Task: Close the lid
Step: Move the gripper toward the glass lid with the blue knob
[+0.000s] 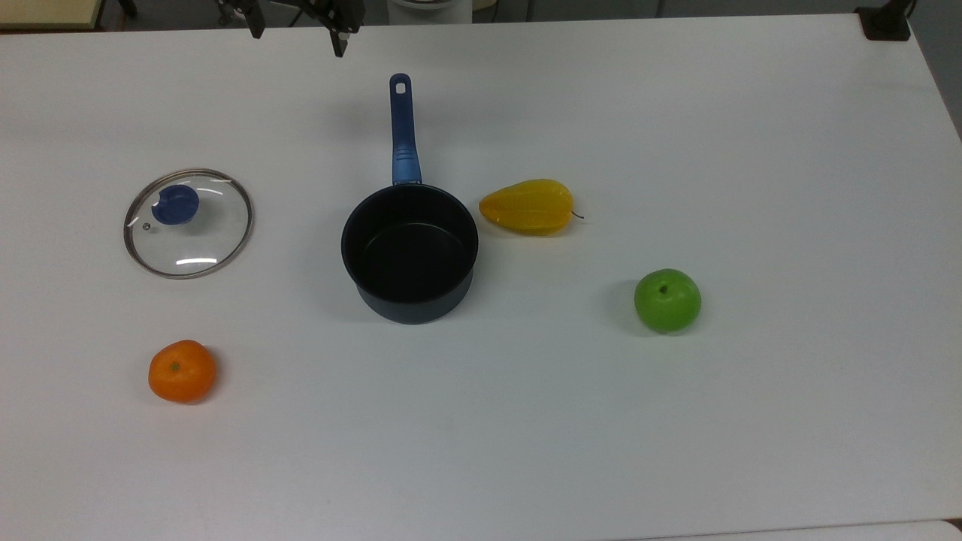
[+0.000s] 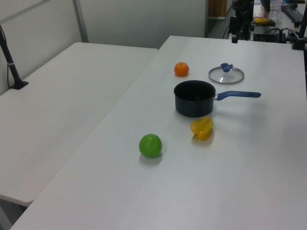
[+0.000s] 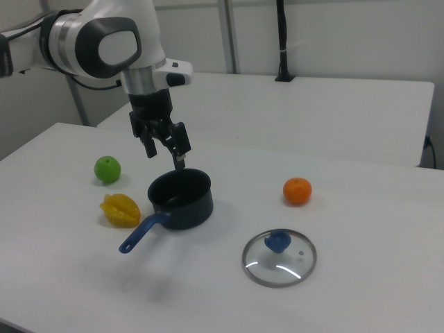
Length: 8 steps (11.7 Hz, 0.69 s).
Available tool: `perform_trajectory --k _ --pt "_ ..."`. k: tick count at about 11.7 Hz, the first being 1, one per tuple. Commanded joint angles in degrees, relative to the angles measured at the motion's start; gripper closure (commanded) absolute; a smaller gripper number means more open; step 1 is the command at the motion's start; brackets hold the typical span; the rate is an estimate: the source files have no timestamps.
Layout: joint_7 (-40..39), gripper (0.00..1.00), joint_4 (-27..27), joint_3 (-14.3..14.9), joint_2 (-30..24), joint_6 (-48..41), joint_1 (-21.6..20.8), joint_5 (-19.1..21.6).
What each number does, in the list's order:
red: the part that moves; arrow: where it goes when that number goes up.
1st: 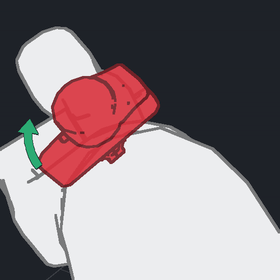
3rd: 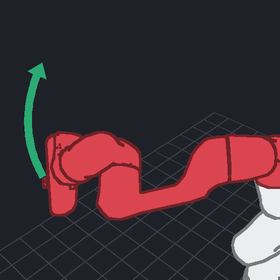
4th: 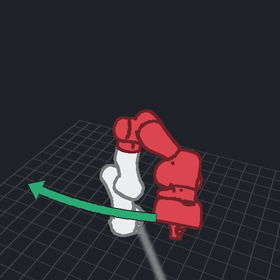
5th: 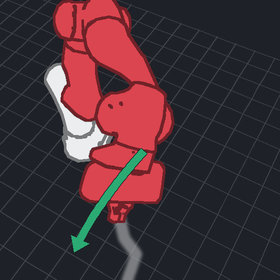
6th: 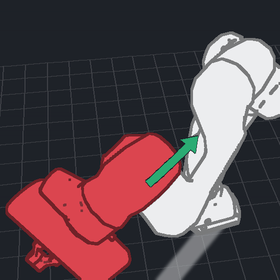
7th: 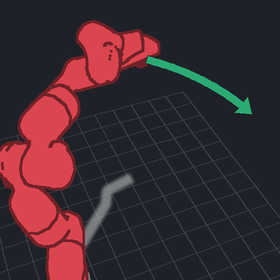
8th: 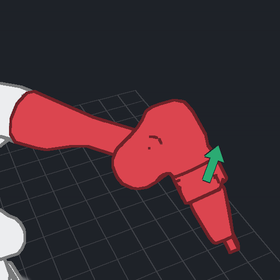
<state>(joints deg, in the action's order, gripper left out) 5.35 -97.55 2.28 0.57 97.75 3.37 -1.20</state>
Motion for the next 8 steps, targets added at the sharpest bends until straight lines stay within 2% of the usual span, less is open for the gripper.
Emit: perform_trajectory --k 1,8 --pt "0.1 0.00 0.5 0.2 -0.9 0.1 1.7 0.3" --pt "-1.7 0.00 1.2 0.3 -0.7 0.1 2.4 0.3"
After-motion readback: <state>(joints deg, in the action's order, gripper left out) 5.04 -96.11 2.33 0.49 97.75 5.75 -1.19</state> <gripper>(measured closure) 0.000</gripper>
